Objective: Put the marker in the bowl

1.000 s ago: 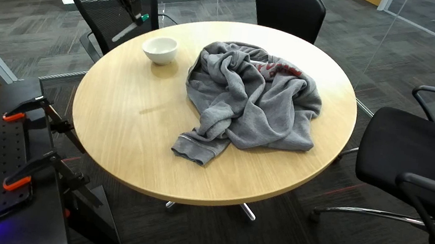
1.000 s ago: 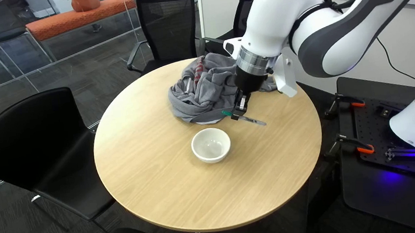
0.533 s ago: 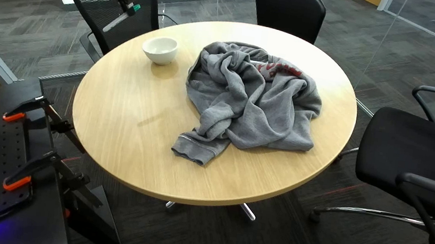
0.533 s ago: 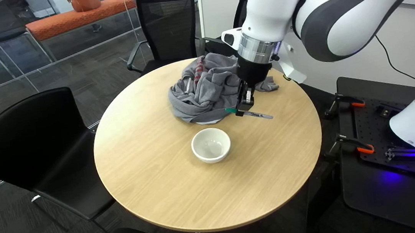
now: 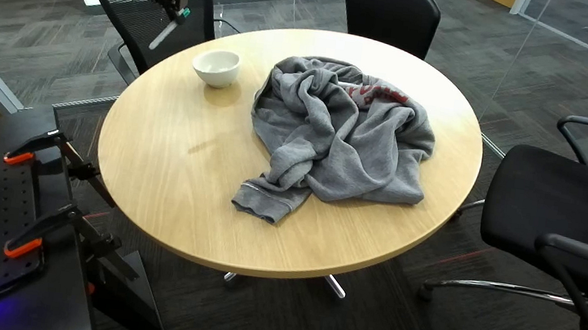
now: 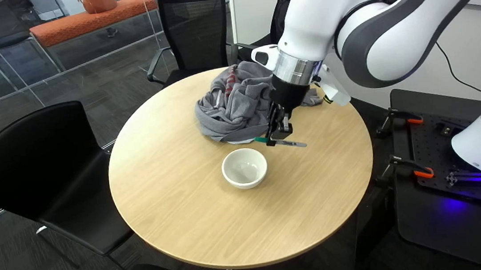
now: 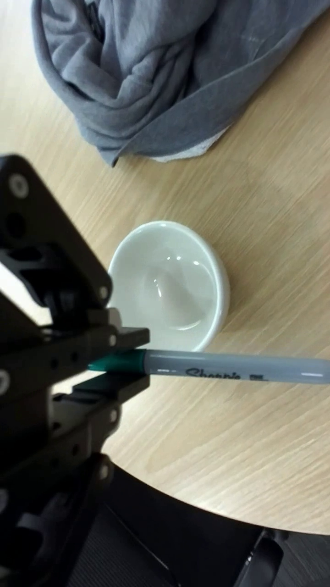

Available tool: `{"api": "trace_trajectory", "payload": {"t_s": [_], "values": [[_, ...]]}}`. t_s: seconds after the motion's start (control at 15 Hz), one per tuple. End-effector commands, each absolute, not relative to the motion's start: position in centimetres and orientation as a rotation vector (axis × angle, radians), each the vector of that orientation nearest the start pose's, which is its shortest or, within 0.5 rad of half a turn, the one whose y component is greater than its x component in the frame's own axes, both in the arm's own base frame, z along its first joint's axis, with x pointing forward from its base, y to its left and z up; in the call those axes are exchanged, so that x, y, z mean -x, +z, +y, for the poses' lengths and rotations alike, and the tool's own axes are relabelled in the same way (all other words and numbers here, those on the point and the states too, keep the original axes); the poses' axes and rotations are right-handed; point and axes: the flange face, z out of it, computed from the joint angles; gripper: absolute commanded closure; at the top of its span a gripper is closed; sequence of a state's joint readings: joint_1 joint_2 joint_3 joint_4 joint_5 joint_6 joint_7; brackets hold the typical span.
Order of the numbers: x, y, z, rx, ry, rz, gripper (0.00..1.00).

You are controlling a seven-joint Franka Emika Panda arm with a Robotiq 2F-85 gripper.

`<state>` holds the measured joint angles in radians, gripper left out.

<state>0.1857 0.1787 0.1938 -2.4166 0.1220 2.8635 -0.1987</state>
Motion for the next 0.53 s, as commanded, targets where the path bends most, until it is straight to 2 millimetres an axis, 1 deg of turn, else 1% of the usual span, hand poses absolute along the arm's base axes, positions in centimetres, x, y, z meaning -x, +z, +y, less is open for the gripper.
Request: {"api": "trace_trajectory", "payload": {"t_s": [0.0,0.2,0.47], "values": [[-49.27,26.17,19.63,2.817,-0.488,-0.846,0.95],[-49.44,26.16,20.13,2.717,-0.551,-0.97,0.95],[-49.91,26.48,19.95,2.6,-0.603,-1.115,0.95]]}}
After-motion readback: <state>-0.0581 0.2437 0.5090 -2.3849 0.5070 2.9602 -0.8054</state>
